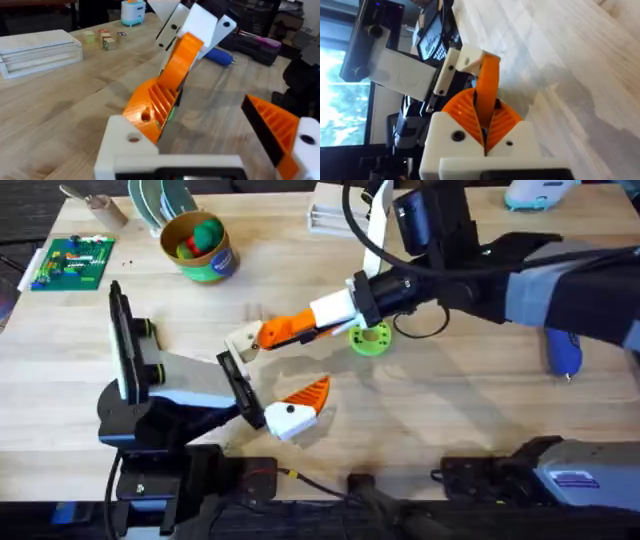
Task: Pick up the gripper from the table and insert it into the empty holder that is missing its gripper. Then pick up a screw, insert it into the mounting hole, and use the screwdriver to tighten it. Finally, clean up the table by picking up the vegetable and placing it into the bucket.
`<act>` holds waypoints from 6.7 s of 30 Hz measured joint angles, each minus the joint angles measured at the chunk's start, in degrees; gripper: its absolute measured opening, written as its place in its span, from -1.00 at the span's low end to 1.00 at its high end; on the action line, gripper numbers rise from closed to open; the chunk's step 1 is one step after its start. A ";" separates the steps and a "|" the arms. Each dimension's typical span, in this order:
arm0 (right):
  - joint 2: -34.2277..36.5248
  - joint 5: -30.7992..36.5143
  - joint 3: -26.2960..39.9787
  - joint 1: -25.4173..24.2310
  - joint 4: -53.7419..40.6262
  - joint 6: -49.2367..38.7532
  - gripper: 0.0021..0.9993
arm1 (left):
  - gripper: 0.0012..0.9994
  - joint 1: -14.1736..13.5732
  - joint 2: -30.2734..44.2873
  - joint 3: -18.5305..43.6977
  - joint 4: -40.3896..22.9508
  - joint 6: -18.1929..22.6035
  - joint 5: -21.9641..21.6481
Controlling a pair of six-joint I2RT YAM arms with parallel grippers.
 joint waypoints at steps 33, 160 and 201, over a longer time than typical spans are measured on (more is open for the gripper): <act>10.86 -15.36 -0.39 -1.77 14.72 5.63 -0.99 | 0.99 0.33 0.01 0.00 0.23 -0.39 -2.05; 12.32 17.99 -0.59 -9.06 28.24 3.82 0.82 | 0.99 -0.50 0.37 -0.28 1.25 -0.98 9.02; -3.12 60.52 0.50 9.22 -24.30 -22.89 0.50 | 0.98 -0.50 0.39 -0.28 1.25 -0.96 9.03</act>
